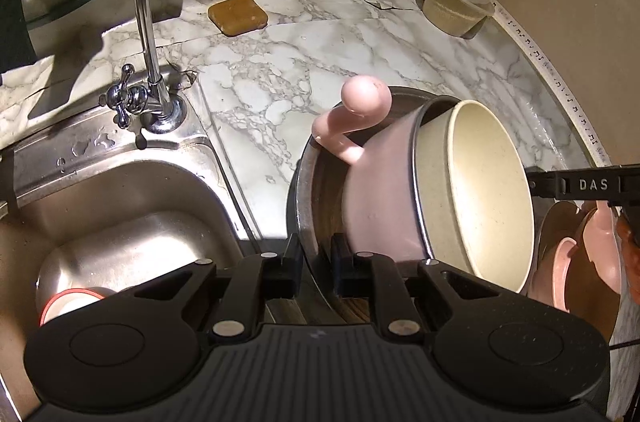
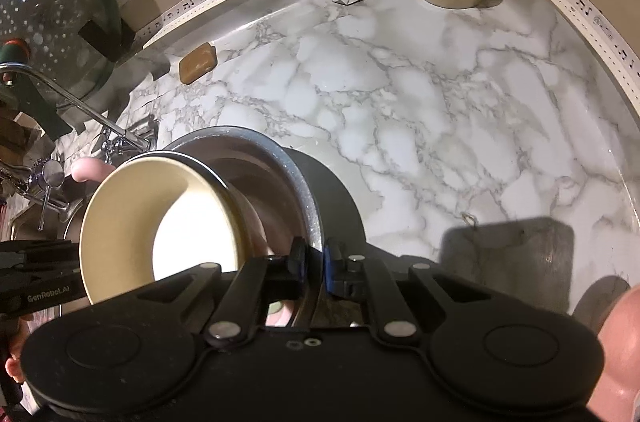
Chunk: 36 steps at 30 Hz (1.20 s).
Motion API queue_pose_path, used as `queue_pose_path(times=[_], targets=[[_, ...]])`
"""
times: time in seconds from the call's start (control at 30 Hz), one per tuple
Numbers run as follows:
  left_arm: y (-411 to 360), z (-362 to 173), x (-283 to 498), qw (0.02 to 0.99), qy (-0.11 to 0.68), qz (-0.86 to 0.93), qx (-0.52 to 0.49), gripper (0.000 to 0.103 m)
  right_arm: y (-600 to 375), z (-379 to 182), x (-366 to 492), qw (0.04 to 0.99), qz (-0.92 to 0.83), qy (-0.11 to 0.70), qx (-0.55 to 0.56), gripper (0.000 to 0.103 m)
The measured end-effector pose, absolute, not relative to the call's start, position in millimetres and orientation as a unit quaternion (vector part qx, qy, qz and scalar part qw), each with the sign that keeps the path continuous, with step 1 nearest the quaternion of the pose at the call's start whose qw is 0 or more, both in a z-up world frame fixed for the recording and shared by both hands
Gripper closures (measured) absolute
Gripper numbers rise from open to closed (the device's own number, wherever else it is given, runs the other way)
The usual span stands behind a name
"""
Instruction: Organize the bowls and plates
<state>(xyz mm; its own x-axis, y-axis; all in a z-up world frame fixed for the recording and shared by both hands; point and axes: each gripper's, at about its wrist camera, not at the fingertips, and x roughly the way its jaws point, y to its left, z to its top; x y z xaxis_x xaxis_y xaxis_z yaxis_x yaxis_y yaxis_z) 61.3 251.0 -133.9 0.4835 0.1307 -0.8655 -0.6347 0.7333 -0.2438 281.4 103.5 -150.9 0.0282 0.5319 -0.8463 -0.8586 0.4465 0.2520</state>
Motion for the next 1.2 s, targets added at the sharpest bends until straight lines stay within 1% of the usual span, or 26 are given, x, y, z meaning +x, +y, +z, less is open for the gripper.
queue_pose_path(times=[0.37,0.83,1.2], targets=[[253.7,-128.7,58.4,0.815,0.447,0.235,-0.284,0.09,99.5,-137.2,272.1,0.711,0.488,0.481,-0.159,0.094],[249.8,-77.1,64.3,0.834,0.434,0.227,-0.254,0.09,84.6,-89.3,257.8,0.734,0.469,0.467,-0.155,0.094],[217.0,-49.9,79.7,0.848,0.442,0.184,-0.227,0.091,37.1,-53.6,251.5,0.762,0.441,0.449,-0.15,0.094]])
